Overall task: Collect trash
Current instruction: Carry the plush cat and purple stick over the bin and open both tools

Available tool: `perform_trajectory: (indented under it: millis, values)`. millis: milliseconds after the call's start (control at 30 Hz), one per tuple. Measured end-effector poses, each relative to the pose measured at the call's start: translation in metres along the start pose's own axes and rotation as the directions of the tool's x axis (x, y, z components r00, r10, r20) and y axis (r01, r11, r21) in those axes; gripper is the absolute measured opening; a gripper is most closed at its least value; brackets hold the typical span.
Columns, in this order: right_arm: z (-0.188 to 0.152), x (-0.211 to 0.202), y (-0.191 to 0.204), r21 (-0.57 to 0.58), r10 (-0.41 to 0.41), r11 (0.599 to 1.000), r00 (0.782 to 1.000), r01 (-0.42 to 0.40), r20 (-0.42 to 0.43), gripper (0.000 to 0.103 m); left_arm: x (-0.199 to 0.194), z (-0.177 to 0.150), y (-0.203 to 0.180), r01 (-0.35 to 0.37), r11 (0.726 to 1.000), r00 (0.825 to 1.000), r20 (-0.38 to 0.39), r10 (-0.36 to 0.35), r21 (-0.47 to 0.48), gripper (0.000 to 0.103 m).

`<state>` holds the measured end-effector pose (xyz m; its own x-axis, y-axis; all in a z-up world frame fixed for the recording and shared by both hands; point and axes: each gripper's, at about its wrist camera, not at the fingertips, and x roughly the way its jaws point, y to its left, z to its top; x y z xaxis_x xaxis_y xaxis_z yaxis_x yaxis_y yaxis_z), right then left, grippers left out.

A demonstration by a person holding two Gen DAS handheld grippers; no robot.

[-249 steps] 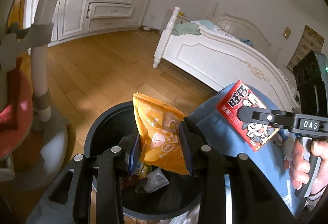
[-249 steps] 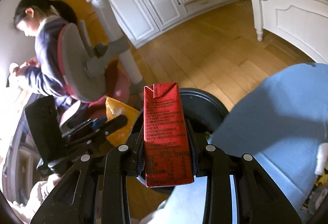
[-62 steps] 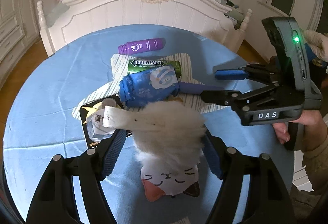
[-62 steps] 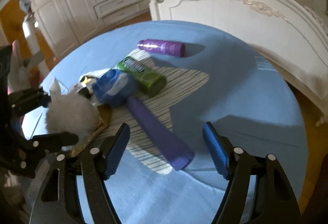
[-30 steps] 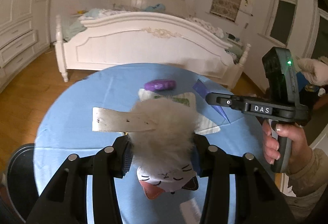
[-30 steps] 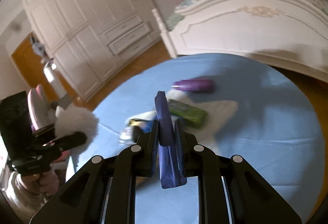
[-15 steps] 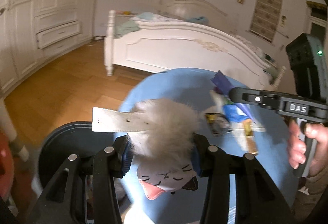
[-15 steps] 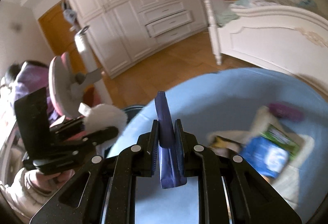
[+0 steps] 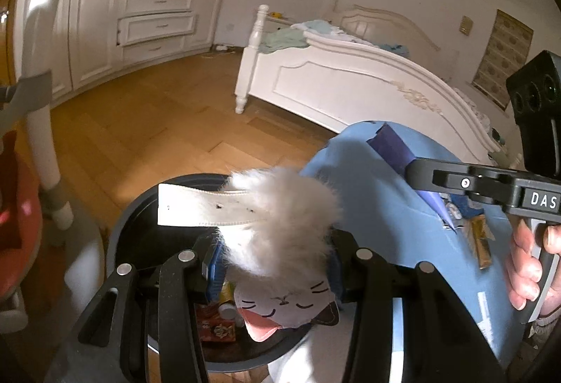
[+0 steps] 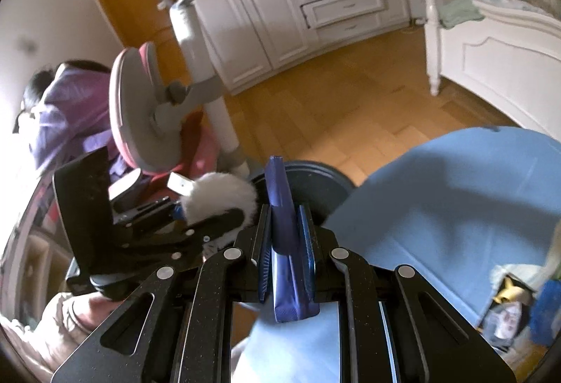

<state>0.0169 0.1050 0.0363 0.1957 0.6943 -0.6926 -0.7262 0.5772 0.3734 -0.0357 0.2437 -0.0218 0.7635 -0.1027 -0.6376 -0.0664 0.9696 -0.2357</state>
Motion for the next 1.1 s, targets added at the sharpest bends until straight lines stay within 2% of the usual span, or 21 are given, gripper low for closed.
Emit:
perform_trajectory:
  millis: [300, 533, 567, 633, 667, 733, 800, 933, 1100]
  values:
    - [0.009, 0.05, 0.013, 0.009, 0.011, 1.0, 0.997, -0.011, -0.074, 0.017, 0.008, -0.006, 0.026, -0.019, 0.999, 1.0, -0.021, 0.018, -0.04, 0.046]
    - [0.014, 0.072, 0.012, 0.024, 0.023, 0.999, 0.995, -0.021, -0.101, 0.017, 0.012, -0.006, 0.039, -0.036, 0.998, 0.999, -0.038, 0.034, -0.056, 0.048]
    - [0.015, 0.073, 0.01, 0.028, 0.026, 0.999, 0.995, -0.023, -0.101, 0.019, 0.013, -0.006, 0.041, -0.04, 0.998, 0.998, -0.04, 0.038, -0.052, 0.049]
    - [0.017, 0.075, 0.007, 0.04, 0.033, 0.999, 0.994, -0.029, -0.101, 0.023, 0.013, -0.005, 0.041, -0.067, 0.996, 0.997, -0.044, 0.065, -0.05, 0.06]
    - [0.018, 0.076, 0.006, 0.045, 0.037, 0.998, 0.994, -0.033, -0.099, 0.029, 0.012, -0.004, 0.042, -0.081, 0.995, 0.996, -0.037, 0.079, -0.051, 0.066]
    - [0.018, 0.075, 0.004, 0.051, 0.034, 0.998, 0.996, -0.029, -0.088, 0.043, 0.009, -0.003, 0.043, -0.081, 0.995, 0.997, -0.025, 0.079, -0.057, 0.07]
    - [0.018, 0.071, 0.003, 0.053, 0.026, 0.998, 0.997, -0.023, -0.067, 0.066, 0.007, -0.001, 0.043, -0.082, 0.995, 0.997, -0.02, 0.081, -0.06, 0.07]
    - [0.016, 0.059, -0.003, 0.066, 0.032, 0.997, 0.999, -0.029, -0.04, 0.068, 0.005, 0.002, 0.04, -0.074, 0.996, 0.997, -0.017, 0.073, -0.056, 0.07]
    - [0.011, 0.035, -0.016, 0.093, 0.032, 0.995, 0.999, -0.031, -0.003, 0.068, 0.006, 0.008, 0.017, -0.037, 0.999, 0.999, -0.015, 0.036, -0.026, 0.07]
